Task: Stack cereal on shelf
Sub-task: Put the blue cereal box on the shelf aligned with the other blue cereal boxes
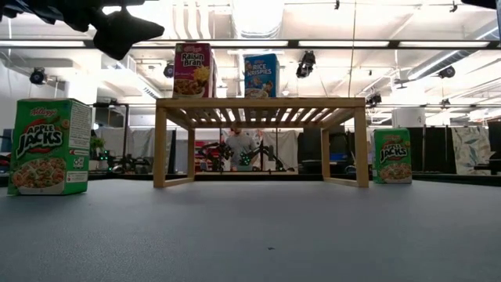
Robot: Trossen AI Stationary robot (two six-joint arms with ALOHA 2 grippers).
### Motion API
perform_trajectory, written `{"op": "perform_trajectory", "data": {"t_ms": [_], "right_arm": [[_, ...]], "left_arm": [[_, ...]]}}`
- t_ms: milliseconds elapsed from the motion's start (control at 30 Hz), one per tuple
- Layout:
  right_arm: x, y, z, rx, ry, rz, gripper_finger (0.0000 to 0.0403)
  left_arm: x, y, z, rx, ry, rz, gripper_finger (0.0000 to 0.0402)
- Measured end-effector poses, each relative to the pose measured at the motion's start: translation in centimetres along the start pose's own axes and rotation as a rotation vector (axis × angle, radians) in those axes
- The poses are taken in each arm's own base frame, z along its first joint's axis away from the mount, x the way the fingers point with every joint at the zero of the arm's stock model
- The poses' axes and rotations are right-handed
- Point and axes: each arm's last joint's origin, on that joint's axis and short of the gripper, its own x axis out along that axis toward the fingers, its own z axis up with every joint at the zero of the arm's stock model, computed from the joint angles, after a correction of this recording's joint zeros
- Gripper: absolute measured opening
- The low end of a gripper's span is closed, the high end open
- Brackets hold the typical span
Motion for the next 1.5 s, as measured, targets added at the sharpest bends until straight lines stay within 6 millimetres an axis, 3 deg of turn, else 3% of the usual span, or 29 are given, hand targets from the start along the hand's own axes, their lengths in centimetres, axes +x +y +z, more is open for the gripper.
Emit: {"op": "perform_trajectory", "data": {"t_ms": [433,733,1133,1500], "right_arm": [[0.2,-0.1,-0.2,-0.014,0.023,0.007,0.0274],[-1.2,-0.4,-0.1,-0.014,0.0,0.035,0.0231],[-1.6,-0.5,0.0,-0.016,-0.009,0.045,0.0208],[-0.8,-0.5,-0.2,-0.007,0.003,0.081,0.0224]], "left_arm": [[0.0,0.0,0.0,-0.004,-0.001,0.0,0.0262],[0.0,0.0,0.0,-0.004,-0.002,-0.001,0.0262],[0.3,-0.1,-0.2,0.0,0.007,0.001,0.0262],[0.3,-0.1,-0.1,-0.002,0.002,0.0,0.0262]]}}
